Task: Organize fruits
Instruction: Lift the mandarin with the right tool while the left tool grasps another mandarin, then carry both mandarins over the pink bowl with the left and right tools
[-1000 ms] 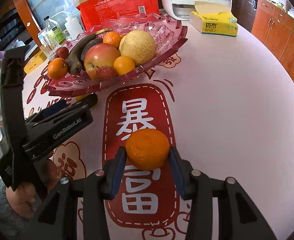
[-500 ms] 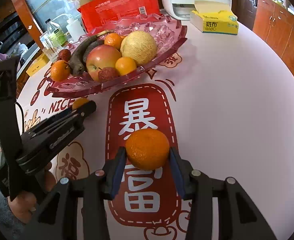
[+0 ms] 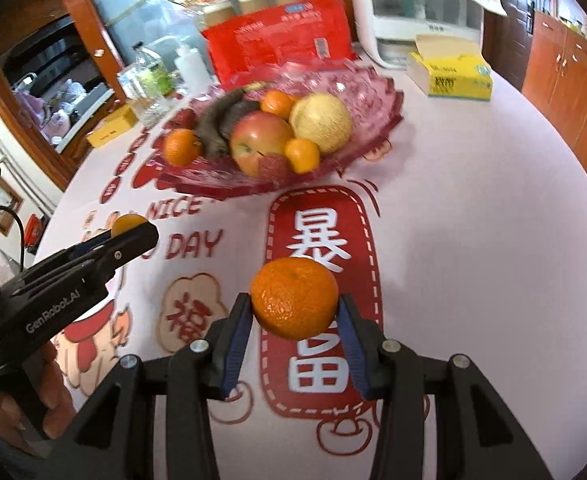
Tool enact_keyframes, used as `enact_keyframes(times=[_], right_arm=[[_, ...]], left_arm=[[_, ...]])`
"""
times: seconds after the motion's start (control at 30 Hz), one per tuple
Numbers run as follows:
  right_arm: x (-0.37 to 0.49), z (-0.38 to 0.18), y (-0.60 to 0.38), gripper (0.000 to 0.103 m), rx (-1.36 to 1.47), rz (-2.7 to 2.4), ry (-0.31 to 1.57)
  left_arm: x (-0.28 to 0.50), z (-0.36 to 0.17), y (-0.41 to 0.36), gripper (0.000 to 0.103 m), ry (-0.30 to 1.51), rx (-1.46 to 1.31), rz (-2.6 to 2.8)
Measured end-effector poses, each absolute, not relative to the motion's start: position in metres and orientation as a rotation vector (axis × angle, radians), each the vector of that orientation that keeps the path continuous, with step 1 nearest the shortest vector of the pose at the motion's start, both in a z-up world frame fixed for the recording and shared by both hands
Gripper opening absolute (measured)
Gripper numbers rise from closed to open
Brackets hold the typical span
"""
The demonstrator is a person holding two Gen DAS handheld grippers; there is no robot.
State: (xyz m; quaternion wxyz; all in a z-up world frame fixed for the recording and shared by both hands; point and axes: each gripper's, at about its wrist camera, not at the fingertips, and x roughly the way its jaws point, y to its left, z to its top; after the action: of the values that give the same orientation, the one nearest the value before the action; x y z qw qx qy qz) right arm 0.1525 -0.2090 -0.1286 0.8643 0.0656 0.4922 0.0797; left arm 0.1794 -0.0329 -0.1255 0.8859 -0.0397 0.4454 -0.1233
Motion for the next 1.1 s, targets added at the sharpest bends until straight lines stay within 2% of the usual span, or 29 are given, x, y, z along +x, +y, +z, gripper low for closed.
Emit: enact_keyframes(times=[0.37, 0.73, 0.9, 1.1], right_arm=[[0.136, -0.025, -0.199, 0.044, 0.069, 0.244, 0.849], [0.182, 0.086, -0.213, 0.044, -0.005, 0.208, 0.699], [0.216, 0.112, -0.224, 0.044, 0.012, 0.182, 0.679], [0.260, 0.100, -0.225, 0.044, 0.017, 0.153, 0.710]], left_arm=[[0.165, -0.013, -0.023, 0.034, 0.866, -0.018, -0.234], [0.214, 0.106, -0.022, 0.034, 0.744, 0.088, -0.225], [0.251, 0.121, -0.035, 0.035, 0.735, 0.127, -0.235], [0.304, 0.086, -0.059, 0.035, 0.802, 0.153, -0.268]])
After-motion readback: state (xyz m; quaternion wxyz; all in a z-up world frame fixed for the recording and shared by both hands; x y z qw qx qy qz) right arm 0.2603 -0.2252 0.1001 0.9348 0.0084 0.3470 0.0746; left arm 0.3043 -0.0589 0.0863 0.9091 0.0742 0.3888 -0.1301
